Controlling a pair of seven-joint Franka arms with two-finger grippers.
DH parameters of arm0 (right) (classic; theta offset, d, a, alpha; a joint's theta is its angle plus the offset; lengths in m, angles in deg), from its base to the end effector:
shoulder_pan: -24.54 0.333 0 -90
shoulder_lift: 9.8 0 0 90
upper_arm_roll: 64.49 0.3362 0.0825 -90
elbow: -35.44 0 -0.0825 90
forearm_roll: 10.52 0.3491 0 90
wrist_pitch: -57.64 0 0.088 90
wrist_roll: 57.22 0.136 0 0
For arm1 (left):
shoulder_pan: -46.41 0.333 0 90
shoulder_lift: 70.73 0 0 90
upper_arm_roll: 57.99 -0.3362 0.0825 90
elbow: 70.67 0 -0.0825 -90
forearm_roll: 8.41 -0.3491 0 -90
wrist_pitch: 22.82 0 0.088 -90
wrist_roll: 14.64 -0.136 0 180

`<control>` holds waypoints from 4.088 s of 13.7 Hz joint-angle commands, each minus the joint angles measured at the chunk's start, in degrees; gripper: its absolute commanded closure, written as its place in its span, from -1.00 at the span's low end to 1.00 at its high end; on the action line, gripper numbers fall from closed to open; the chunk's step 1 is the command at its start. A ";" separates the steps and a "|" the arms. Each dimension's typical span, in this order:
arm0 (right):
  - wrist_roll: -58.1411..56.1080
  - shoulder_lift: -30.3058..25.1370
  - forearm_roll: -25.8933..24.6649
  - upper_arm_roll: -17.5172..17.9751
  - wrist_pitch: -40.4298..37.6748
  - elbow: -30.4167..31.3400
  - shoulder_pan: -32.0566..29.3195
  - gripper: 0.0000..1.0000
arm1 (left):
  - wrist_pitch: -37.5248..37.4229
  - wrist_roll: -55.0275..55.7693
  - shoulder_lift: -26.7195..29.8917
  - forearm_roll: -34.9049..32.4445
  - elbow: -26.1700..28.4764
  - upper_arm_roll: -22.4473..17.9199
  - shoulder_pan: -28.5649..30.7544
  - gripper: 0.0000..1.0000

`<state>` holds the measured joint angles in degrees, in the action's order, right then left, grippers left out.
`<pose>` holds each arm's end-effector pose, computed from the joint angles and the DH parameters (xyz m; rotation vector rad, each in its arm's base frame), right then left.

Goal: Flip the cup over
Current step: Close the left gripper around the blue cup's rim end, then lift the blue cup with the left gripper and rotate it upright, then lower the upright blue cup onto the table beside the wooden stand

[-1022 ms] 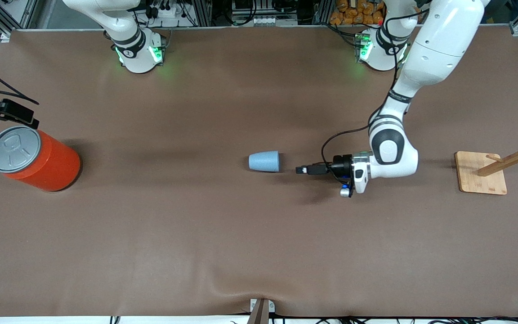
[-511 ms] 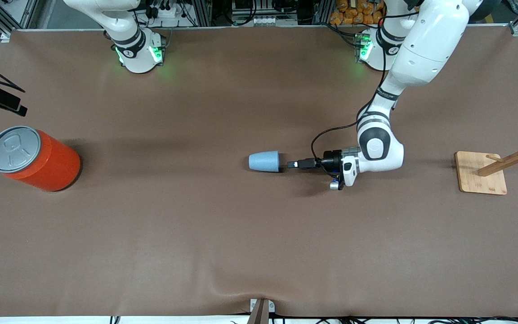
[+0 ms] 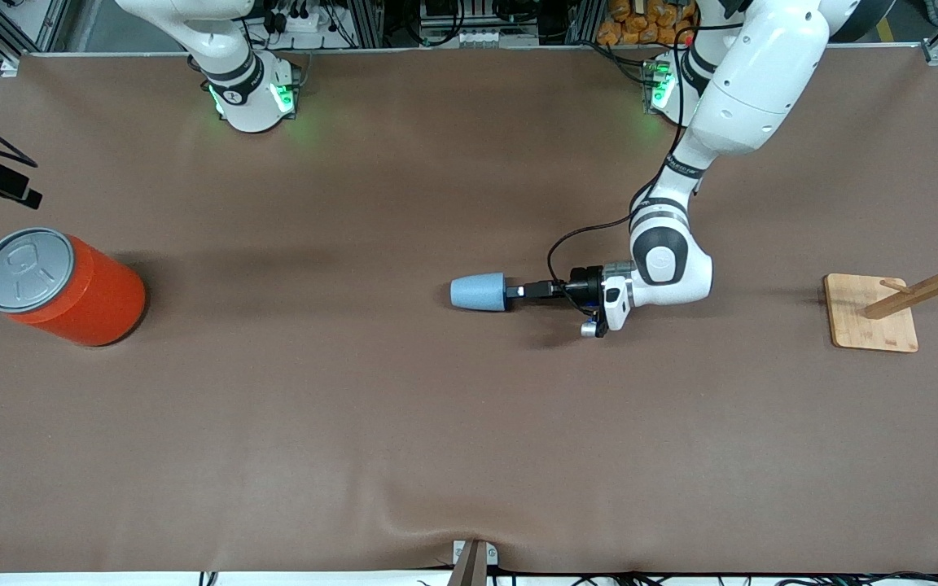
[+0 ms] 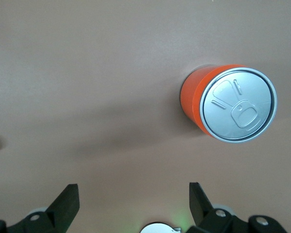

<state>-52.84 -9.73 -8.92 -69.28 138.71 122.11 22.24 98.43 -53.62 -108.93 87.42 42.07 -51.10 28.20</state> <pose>0.4976 -0.0577 0.6273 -3.0927 0.3060 0.1528 0.5092 -0.3134 0.1649 1.9116 0.2917 -0.2748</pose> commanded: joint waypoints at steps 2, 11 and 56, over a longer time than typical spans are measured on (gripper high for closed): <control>2.92 -1.30 2.44 1.19 2.68 1.04 -0.34 -1.00 | 0.48 -2.94 -1.09 4.45 -0.95 -0.12 -1.91 0.10; -0.25 -1.13 1.82 1.27 3.75 1.04 0.54 -1.00 | 3.64 -2.86 -2.59 7.88 -3.32 -0.12 -4.99 1.00; -8.43 0.11 4.28 1.01 -0.64 -5.29 -4.46 -1.00 | 4.79 99.62 9.63 -102.42 -11.24 -5.04 9.60 0.56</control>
<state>-61.41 -10.23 -6.08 -68.71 138.91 118.15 18.74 103.16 44.34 -100.31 -13.48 30.39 -56.27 37.49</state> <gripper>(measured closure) 0.000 0.952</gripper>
